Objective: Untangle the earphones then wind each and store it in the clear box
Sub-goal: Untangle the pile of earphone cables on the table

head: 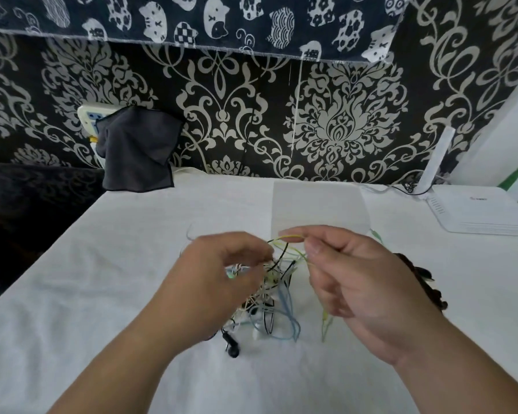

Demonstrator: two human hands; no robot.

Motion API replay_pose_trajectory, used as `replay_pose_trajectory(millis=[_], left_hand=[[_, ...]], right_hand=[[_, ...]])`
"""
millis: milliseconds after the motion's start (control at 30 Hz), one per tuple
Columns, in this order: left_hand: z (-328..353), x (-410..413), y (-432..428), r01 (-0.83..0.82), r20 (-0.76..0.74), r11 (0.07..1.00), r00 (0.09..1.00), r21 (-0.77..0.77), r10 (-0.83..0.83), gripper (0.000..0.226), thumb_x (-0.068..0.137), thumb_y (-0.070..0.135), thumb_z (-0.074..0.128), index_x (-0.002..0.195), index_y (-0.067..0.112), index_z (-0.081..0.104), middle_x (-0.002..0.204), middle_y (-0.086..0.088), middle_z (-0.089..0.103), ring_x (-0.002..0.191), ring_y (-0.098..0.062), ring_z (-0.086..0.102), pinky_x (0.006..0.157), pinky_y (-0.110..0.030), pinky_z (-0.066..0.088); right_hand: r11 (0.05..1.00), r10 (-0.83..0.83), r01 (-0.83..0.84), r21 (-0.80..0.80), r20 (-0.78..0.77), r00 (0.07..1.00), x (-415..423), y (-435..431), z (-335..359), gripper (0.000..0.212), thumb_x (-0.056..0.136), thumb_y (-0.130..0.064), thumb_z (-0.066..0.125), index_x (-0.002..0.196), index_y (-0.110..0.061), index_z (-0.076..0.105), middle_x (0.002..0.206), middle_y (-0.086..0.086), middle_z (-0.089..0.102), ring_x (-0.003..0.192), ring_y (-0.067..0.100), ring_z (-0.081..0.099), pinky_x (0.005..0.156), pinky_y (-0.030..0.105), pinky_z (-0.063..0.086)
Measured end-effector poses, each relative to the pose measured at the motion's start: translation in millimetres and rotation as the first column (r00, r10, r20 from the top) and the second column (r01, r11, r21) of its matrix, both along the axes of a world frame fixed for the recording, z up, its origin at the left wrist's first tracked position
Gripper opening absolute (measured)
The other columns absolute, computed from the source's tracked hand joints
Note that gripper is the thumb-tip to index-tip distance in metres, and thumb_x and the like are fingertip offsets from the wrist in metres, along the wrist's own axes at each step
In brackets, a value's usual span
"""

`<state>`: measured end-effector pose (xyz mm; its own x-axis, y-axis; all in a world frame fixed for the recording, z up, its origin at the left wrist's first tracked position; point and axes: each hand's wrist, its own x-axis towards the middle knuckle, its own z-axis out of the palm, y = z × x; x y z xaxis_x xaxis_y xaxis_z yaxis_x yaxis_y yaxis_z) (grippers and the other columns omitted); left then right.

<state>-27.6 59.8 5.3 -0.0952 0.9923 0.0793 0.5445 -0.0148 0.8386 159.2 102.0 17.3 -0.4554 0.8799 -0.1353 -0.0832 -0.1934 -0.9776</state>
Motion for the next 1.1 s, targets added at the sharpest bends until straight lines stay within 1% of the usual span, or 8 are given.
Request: replay_pose_trajectory(millis=[200, 300, 367, 467, 533, 633, 900, 1100], left_hand=[[-7, -5, 3, -0.062, -0.107, 0.997, 0.993, -0.049, 0.057, 0.022, 0.082, 0.015, 0.078, 0.070, 0.033, 0.071, 0.074, 0.020, 0.071, 0.076, 0.002, 0.066, 0.069, -0.013, 0.047], [-10, -12, 4, -0.093, -0.184, 0.991, 0.980, -0.093, 0.075, 0.024, 0.086, 0.013, 0.073, 0.076, 0.034, 0.068, 0.072, 0.016, 0.069, 0.068, -0.002, 0.065, 0.060, -0.016, 0.047], [-9, -9, 3, -0.083, -0.082, 0.989, 0.994, -0.119, 0.074, 0.021, 0.087, 0.019, 0.074, 0.091, 0.038, 0.067, 0.081, 0.013, 0.066, 0.064, -0.008, 0.063, 0.052, -0.018, 0.045], [-8, 3, 3, 0.009, -0.067, 0.992, 0.998, -0.128, -0.018, 0.026, 0.082, 0.034, 0.077, 0.101, 0.048, 0.066, 0.100, 0.019, 0.061, 0.077, -0.001, 0.058, 0.064, -0.013, 0.045], [-9, 12, 2, 0.081, -0.142, 0.990, 0.985, -0.118, -0.097, 0.020, 0.081, 0.032, 0.079, 0.094, 0.045, 0.069, 0.101, 0.018, 0.059, 0.086, 0.004, 0.054, 0.072, -0.010, 0.039], [-12, 15, 3, 0.066, -0.234, 0.991, 0.968, -0.118, -0.092, 0.028, 0.079, 0.024, 0.080, 0.072, 0.044, 0.061, 0.092, 0.016, 0.060, 0.082, 0.003, 0.054, 0.068, -0.010, 0.036], [-5, -1, 4, -0.106, -0.097, 0.993, 0.990, -0.047, 0.101, 0.016, 0.077, 0.024, 0.082, 0.082, 0.036, 0.072, 0.068, 0.024, 0.064, 0.056, 0.002, 0.055, 0.050, -0.011, 0.039], [-8, -7, 4, -0.107, -0.071, 0.993, 0.991, 0.057, 0.111, 0.017, 0.084, 0.017, 0.076, 0.091, 0.031, 0.080, 0.094, 0.017, 0.069, 0.081, -0.004, 0.066, 0.072, -0.015, 0.048]], right_hand=[[0.994, -0.067, 0.026, -0.106, -0.402, 0.913, 9, 5, 19, 0.022, 0.078, -0.024, 0.060, 0.090, -0.020, 0.078, 0.046, -0.007, 0.026, 0.036, 0.007, 0.021, 0.041, 0.021, 0.011], [0.990, -0.126, 0.088, -0.107, -0.433, 0.893, 17, 10, 21, 0.026, 0.085, -0.022, 0.052, 0.089, -0.022, 0.077, 0.046, -0.007, 0.023, 0.037, 0.007, 0.020, 0.040, 0.022, 0.014], [0.991, -0.120, 0.086, -0.099, -0.418, 0.900, 20, 10, 21, 0.028, 0.088, -0.021, 0.049, 0.092, -0.021, 0.077, 0.047, -0.006, 0.024, 0.038, 0.007, 0.021, 0.040, 0.022, 0.016], [0.995, -0.040, 0.001, -0.095, -0.412, 0.910, 17, 8, 19, 0.026, 0.085, -0.020, 0.053, 0.098, -0.019, 0.076, 0.047, -0.005, 0.028, 0.039, 0.008, 0.023, 0.041, 0.022, 0.016], [0.992, 0.053, -0.098, -0.077, -0.445, 0.894, 15, 7, 16, 0.026, 0.081, -0.022, 0.061, 0.103, -0.018, 0.075, 0.048, -0.005, 0.031, 0.040, 0.007, 0.027, 0.041, 0.021, 0.018], [0.992, 0.095, -0.125, -0.031, -0.485, 0.869, 15, 8, 14, 0.032, 0.076, -0.022, 0.069, 0.107, -0.018, 0.073, 0.049, -0.006, 0.035, 0.041, 0.007, 0.031, 0.042, 0.021, 0.022], [0.972, -0.233, 0.199, -0.126, -0.404, 0.885, 24, 17, 18, 0.027, 0.072, -0.013, 0.056, 0.095, -0.017, 0.070, 0.044, -0.005, 0.026, 0.038, 0.008, 0.023, 0.042, 0.022, 0.019], [0.951, -0.306, 0.301, -0.066, -0.098, 0.947, 26, 19, 8, 0.027, 0.077, 0.001, 0.059, 0.096, -0.011, 0.072, 0.049, -0.003, 0.025, 0.043, 0.011, 0.018, 0.044, 0.024, 0.011]])
